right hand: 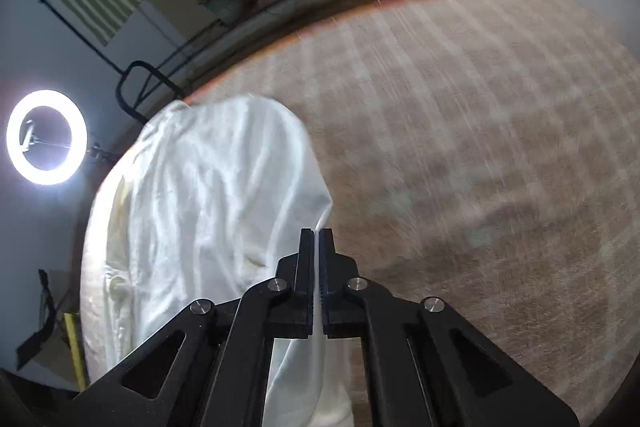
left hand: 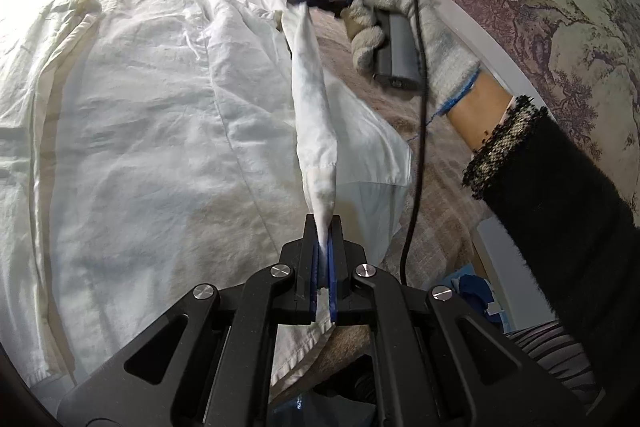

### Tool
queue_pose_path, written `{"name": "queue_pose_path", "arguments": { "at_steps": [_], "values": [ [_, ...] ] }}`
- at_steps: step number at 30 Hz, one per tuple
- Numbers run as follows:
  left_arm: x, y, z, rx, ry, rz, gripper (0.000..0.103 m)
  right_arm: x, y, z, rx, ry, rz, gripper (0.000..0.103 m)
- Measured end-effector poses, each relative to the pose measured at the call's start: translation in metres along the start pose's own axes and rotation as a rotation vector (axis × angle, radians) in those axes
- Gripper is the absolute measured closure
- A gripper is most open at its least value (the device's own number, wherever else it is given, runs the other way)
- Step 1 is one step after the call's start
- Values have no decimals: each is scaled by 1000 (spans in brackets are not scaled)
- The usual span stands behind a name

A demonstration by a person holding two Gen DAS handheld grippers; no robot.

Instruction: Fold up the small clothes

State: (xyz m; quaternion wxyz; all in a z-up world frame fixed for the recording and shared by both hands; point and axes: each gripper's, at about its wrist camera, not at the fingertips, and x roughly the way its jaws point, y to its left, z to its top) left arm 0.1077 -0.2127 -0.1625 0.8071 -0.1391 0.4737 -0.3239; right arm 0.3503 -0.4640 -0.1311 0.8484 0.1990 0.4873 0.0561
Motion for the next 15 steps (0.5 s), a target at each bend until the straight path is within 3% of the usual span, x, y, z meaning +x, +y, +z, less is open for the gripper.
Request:
{"name": "queue_pose_path", "arguments": {
  "at_steps": [4,7,10,15],
  "values": [
    [-7,8,-6,-51,-5,-13,102,-12,64,-2,-215,-64,-82,102],
    [-5,14,-15,-116,12,-45,102,4,110,-16,-375,-66,-132,102],
    [1,18,-26,-169,39,-59,102,38,148,-40,-509,-22,-149,102],
    [4,30,-36,-220,61,-42,102,88,174,-68,-613,72,-151,102]
  ]
}}
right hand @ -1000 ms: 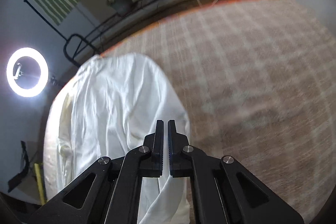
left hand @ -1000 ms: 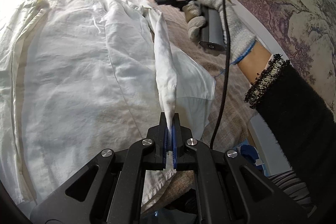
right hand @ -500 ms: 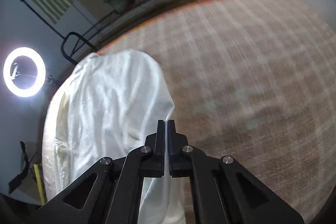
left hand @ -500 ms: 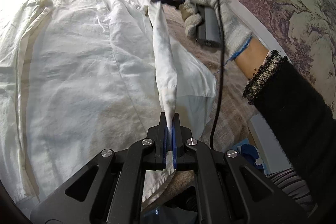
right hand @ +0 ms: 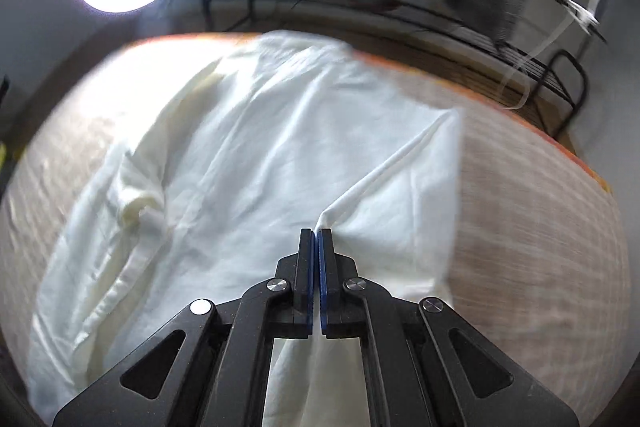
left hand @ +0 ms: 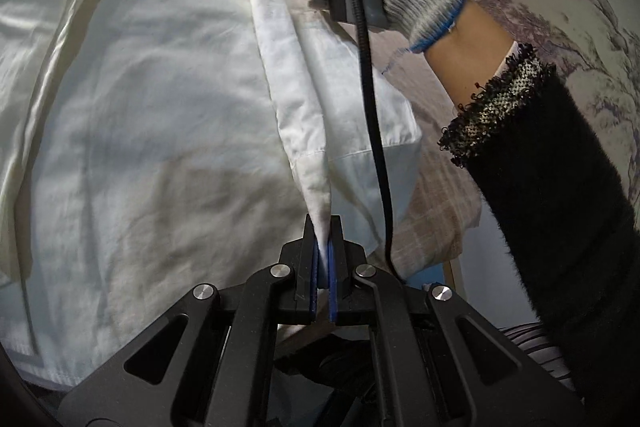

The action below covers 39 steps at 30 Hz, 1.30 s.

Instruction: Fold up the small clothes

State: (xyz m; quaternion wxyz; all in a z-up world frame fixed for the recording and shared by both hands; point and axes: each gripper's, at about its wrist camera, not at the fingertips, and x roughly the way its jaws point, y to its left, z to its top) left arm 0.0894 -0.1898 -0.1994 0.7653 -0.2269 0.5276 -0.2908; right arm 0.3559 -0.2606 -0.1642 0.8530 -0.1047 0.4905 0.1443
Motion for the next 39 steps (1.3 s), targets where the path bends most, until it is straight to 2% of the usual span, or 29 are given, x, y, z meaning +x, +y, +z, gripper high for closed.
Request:
{"name": "queue_pose_path", "arguments": {
  "at_steps": [4,9,13,17,18,20,24,28,31,32,33,34,36,37,39],
  "values": [
    [-4,2,1,12,-2,35,102,8,-13,-6,71,41,52,100],
    [-12,-6,3,52,-13,64,100,-55,-58,-25,233,-48,188,93],
    [-20,-9,4,84,-26,94,99,-108,-80,-72,287,-65,218,75],
    [-19,-15,4,102,-17,99,99,-133,-85,-144,368,-17,349,60],
    [-19,-14,6,100,-15,97,99,-133,-85,-152,377,0,365,59],
    [-16,-11,7,58,-7,67,99,-132,-79,-181,391,56,378,59],
    [-17,7,6,0,-6,19,99,-127,-64,-226,415,95,478,59],
    [-13,14,9,-33,-1,-8,99,-127,-56,-247,419,78,543,59],
    [-7,16,11,-44,5,-18,99,-127,-49,-248,384,65,537,59],
    [-6,15,12,-45,3,-19,99,-129,-45,-248,372,71,549,61],
    [-7,14,11,-48,2,-26,99,-132,-42,-248,358,73,559,69],
    [-10,13,11,-57,-2,-43,99,-134,-37,-245,343,90,575,96],
    [-20,11,8,-74,-13,-92,100,-142,-39,-244,409,69,657,98],
    [-21,8,8,-74,-18,-104,100,-149,-44,-245,461,39,741,99],
    [-24,5,6,-47,-24,-101,100,-159,-54,-247,506,-10,797,99]
  ]
}}
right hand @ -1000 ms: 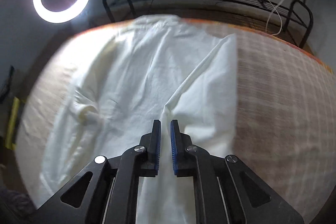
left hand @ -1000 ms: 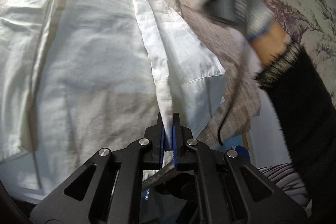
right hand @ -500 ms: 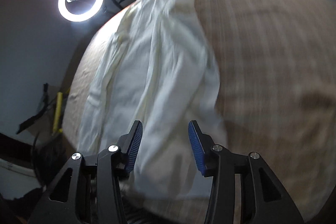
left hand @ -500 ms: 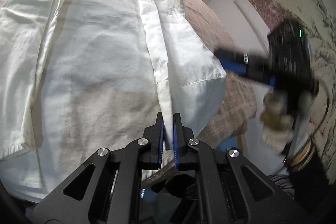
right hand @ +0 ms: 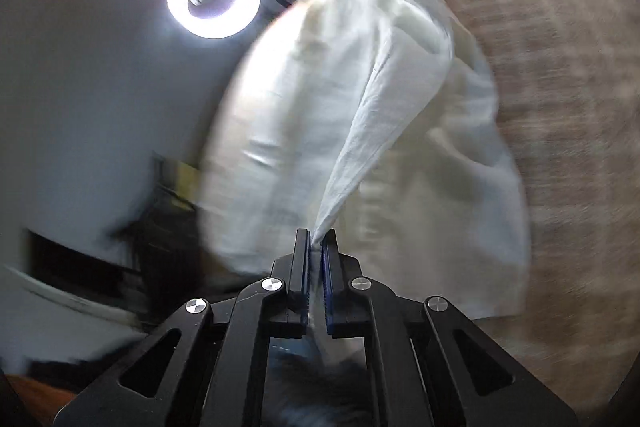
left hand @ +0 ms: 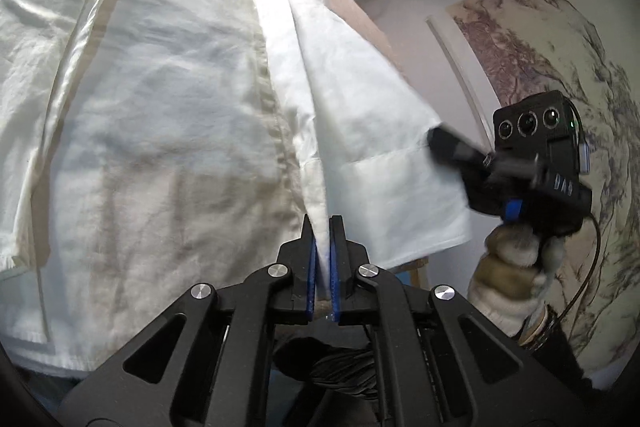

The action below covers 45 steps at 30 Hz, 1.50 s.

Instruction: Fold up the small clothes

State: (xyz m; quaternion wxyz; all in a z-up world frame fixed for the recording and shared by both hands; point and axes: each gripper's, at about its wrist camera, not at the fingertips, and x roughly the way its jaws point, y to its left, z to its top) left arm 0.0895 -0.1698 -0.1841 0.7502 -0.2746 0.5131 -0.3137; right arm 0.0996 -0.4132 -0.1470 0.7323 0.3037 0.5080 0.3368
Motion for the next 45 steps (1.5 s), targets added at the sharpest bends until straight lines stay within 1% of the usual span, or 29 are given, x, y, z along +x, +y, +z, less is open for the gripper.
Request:
{"name": "queue_pose_path", "arguments": {
  "at_steps": [1,2,4,5,7,8,11,13,15,17,18,21,22,23,24,25,27,28,29,31,34,37,40,41,42,43,44,45],
  "values": [
    [1,0,-1,21,4,22,100,-5,-4,0,9,-13,-19,99],
    [5,0,-2,38,11,56,100,-5,-10,-1,24,-14,-61,99],
    [10,2,-3,39,22,82,100,2,-27,-2,73,12,-174,99],
    [12,3,-5,46,23,103,100,9,-32,-4,68,31,-256,99],
    [13,0,-8,82,19,150,100,20,-34,-7,38,65,-345,99],
    [13,-1,-10,101,17,180,100,23,-35,-7,26,79,-369,99],
    [7,-5,-15,130,9,215,100,33,-31,-8,4,114,-438,95],
    [-5,-6,-18,149,-15,242,100,34,-25,-8,-41,114,-497,94],
    [-21,-10,-21,169,-64,266,100,31,-23,-7,-61,101,-536,94],
    [-32,-20,-23,204,-108,265,100,17,-23,-5,-38,68,-503,94],
    [-35,-28,-24,237,-123,262,100,4,-29,-1,-26,45,-481,94],
    [-29,-56,-26,340,-128,248,100,-27,-28,3,3,-61,-411,94],
    [-23,-63,-25,362,-114,238,99,-37,-28,3,13,-93,-397,91],
    [-19,-67,-26,374,-101,231,99,-45,-26,3,20,-129,-389,85],
    [-9,-74,-26,384,-84,223,99,-54,-25,3,23,-162,-384,80],
    [1,-80,-25,390,-71,216,95,-64,-24,3,22,-195,-382,73],
    [24,-94,-23,402,-40,195,82,-78,-24,3,23,-242,-371,72],
    [34,-99,-22,409,-28,187,70,-86,-24,2,28,-273,-359,72],
    [42,-103,-21,416,-20,184,62,-91,-23,2,35,-293,-352,72],
    [62,-113,-22,438,4,208,59,-103,-27,4,52,-326,-341,72],
    [93,-117,-19,444,35,269,59,-117,-34,7,80,-372,-333,72],
    [112,-115,-19,432,66,334,58,-132,-43,7,107,-411,-333,72],
    [121,-117,-20,460,47,388,57,-140,-50,9,129,-428,-322,72],
    [122,-116,-19,456,42,393,57,-141,-52,9,132,-431,-320,72],
    [122,-114,-17,436,29,380,57,-141,-54,11,135,-431,-319,72],
    [122,-111,-16,423,22,371,60,-140,-55,12,138,-431,-319,72],
    [121,-108,-14,411,8,369,80,-139,-57,14,142,-429,-319,72],
    [119,-105,-12,405,-6,383,91,-138,-59,16,144,-427,-316,72]
  ]
}}
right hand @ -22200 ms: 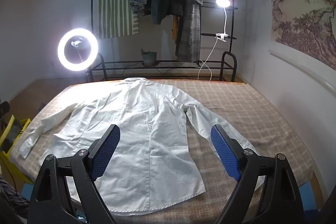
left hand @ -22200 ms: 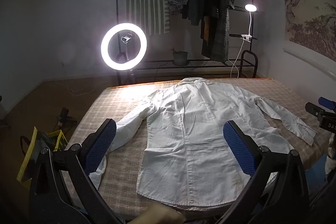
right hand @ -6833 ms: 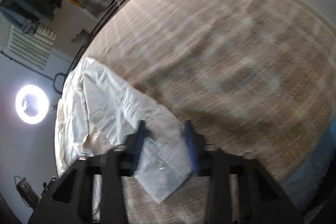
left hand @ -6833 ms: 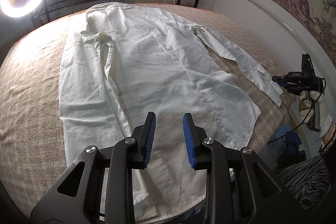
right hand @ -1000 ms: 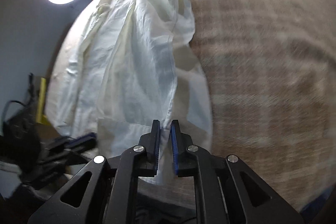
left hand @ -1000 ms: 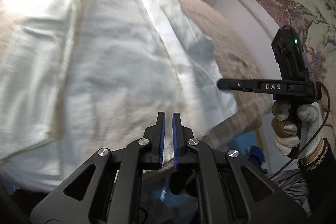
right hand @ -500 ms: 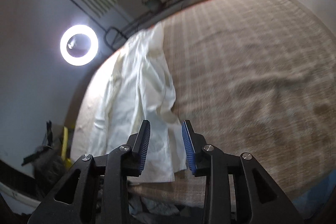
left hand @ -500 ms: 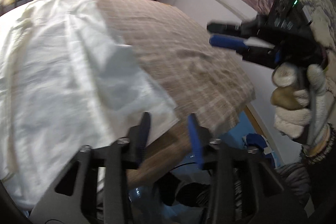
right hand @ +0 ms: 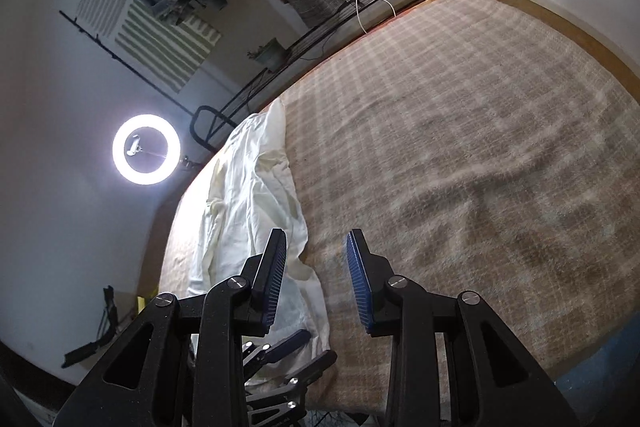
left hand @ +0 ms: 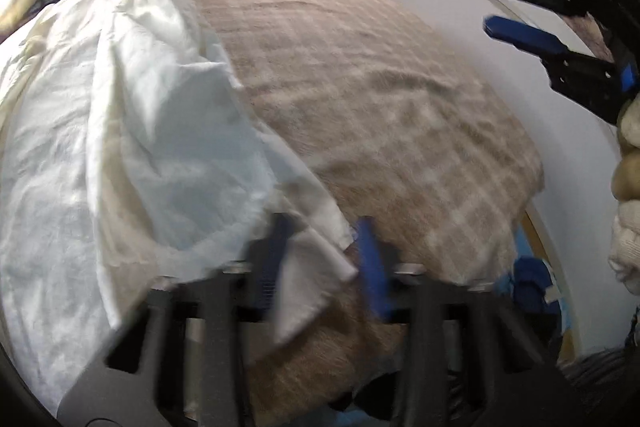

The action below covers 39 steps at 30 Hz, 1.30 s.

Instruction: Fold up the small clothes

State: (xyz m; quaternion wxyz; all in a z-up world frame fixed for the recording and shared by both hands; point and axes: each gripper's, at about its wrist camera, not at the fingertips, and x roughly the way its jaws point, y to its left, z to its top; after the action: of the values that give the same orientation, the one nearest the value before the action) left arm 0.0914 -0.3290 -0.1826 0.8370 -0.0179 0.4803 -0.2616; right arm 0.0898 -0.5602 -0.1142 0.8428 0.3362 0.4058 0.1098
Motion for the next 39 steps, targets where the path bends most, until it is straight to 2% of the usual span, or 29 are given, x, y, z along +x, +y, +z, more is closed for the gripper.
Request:
{"name": "queue_pose_path", "arguments": {
  "at_steps": [2,4,11,17,18,20,24,29,30,31,32,33,39],
  "values": [
    [-1,13,2,-49,3,-65,101,7,0,3,6,11,12,72],
    [-5,25,1,-95,4,-102,103,16,1,5,7,25,17,72],
    [-57,49,-9,-181,-88,-178,103,65,10,14,12,91,31,72],
    [-76,61,-13,-228,-120,-221,103,108,30,29,-15,135,29,72],
    [-79,62,-14,-232,-123,-231,103,115,34,32,-17,142,34,70],
    [-84,64,-15,-227,-128,-236,103,132,43,36,-32,159,47,52],
    [-99,75,-19,-223,-144,-234,103,165,54,42,-66,189,13,50],
    [-105,94,-23,-250,-153,-236,103,199,66,41,-70,231,14,51],
    [-107,99,-23,-256,-154,-235,103,203,74,40,-96,232,9,53],
    [-109,104,-24,-263,-153,-233,103,206,82,39,-117,235,1,66],
    [-111,108,-25,-270,-152,-234,103,211,90,38,-142,243,-20,93],
    [-112,111,-27,-274,-152,-233,103,216,99,36,-170,256,-44,99],
    [-130,138,-41,-315,-166,-222,103,232,150,17,-305,242,-145,100]
  ]
}}
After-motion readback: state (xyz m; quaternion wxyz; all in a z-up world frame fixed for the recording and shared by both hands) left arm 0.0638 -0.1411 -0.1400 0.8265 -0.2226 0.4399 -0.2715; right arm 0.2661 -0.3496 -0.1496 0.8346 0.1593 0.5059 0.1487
